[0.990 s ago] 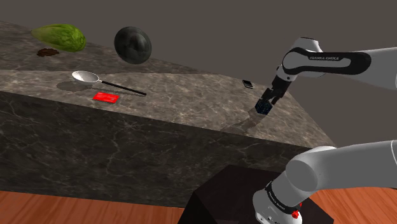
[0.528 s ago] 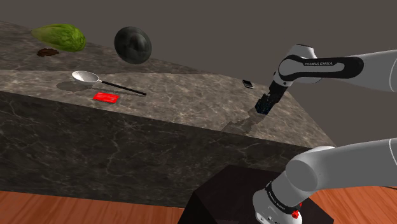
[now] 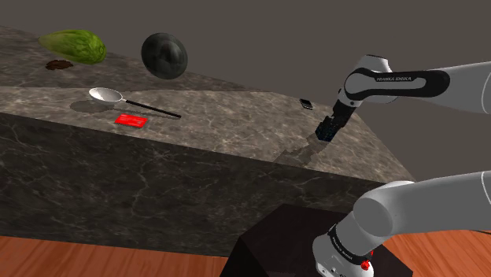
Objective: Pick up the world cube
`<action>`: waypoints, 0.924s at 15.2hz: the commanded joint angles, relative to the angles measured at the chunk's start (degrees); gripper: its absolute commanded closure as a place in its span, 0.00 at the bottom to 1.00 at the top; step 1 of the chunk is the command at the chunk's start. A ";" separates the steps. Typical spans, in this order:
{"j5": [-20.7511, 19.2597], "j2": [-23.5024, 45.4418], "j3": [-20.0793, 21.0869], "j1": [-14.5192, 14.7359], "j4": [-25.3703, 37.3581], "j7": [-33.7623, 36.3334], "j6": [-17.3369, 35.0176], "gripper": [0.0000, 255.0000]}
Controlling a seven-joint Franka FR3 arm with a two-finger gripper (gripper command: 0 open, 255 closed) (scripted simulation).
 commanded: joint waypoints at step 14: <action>0.97 -2.25 1.64 0.32 8.25 -0.17 -10.55 1.00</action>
